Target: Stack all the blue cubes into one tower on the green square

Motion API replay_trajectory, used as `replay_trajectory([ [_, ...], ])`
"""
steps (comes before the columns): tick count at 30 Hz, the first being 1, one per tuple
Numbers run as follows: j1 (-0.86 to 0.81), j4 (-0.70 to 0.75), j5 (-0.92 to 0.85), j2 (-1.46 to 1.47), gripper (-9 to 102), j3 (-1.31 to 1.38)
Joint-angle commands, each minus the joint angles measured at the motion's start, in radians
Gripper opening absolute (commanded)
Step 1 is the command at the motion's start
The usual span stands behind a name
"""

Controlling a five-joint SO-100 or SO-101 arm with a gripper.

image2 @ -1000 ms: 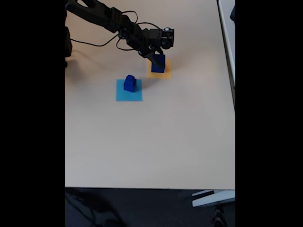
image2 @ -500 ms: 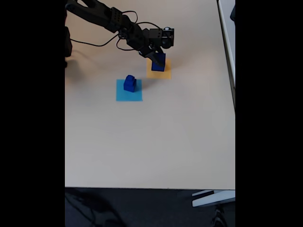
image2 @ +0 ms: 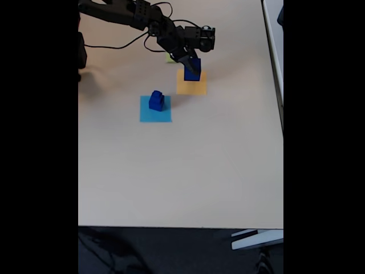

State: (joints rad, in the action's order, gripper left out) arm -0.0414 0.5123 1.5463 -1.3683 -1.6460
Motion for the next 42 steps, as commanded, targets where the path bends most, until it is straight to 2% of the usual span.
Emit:
replay_trajectory([
  [1, 0.026, 0.015, 0.032, -0.083, 10, 0.091],
  [24, 0.202, 0.035, 0.201, -0.044, 11, 0.035],
  [42, 0.252, 0.086, 0.287, -0.026, 11, -0.028],
])
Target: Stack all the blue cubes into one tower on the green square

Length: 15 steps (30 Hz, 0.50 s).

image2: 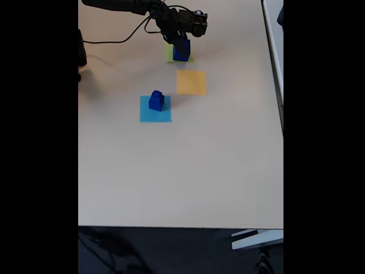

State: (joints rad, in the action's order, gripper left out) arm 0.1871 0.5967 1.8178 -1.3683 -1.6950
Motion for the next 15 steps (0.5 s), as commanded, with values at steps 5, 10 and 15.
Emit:
replay_trajectory([
  [5, 0.049, 0.000, 0.054, 0.012, 11, 0.040],
  [10, 0.055, -0.006, 0.061, 0.034, 11, 0.044],
  [15, 0.041, -0.009, 0.037, 0.035, 12, 0.038],
])
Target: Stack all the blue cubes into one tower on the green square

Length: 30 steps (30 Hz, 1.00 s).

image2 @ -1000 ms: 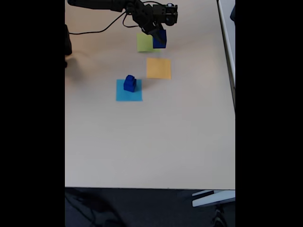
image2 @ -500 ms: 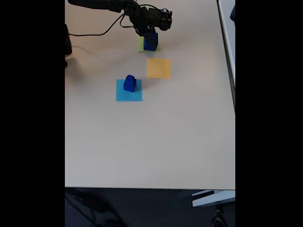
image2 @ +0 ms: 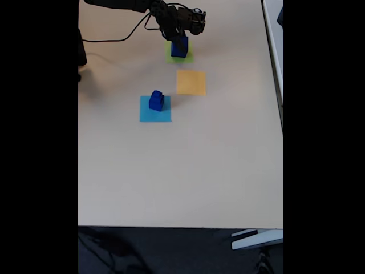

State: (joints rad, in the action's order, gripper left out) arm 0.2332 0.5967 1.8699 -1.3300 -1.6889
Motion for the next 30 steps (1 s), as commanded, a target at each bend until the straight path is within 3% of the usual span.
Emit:
replay_trajectory([
  [1, -0.006, -0.009, -0.018, -0.003, 12, 0.032],
  [30, 0.038, -0.058, 0.017, 0.028, 33, 0.114],
])
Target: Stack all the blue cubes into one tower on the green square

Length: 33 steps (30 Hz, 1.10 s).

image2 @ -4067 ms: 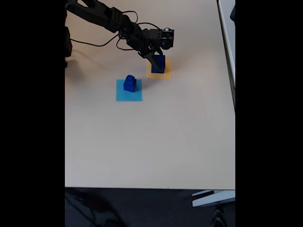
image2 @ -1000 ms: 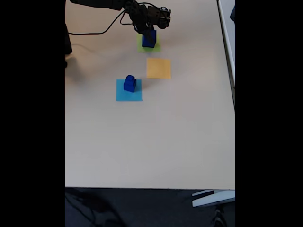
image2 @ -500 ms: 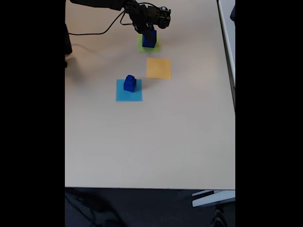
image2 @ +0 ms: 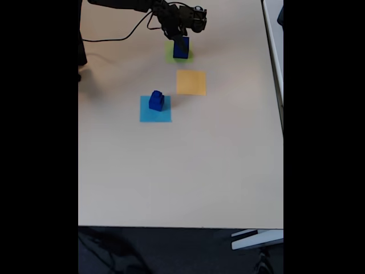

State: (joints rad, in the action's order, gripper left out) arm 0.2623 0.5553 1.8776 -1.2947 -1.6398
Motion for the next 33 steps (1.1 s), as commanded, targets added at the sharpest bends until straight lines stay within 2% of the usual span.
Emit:
replay_trajectory([
  [1, 0.009, -0.017, 0.008, -0.008, 33, 0.071],
  [13, 0.015, -0.018, 0.014, 0.014, 32, 0.155],
  [33, -0.009, -0.009, -0.028, -0.017, 30, 0.140],
])
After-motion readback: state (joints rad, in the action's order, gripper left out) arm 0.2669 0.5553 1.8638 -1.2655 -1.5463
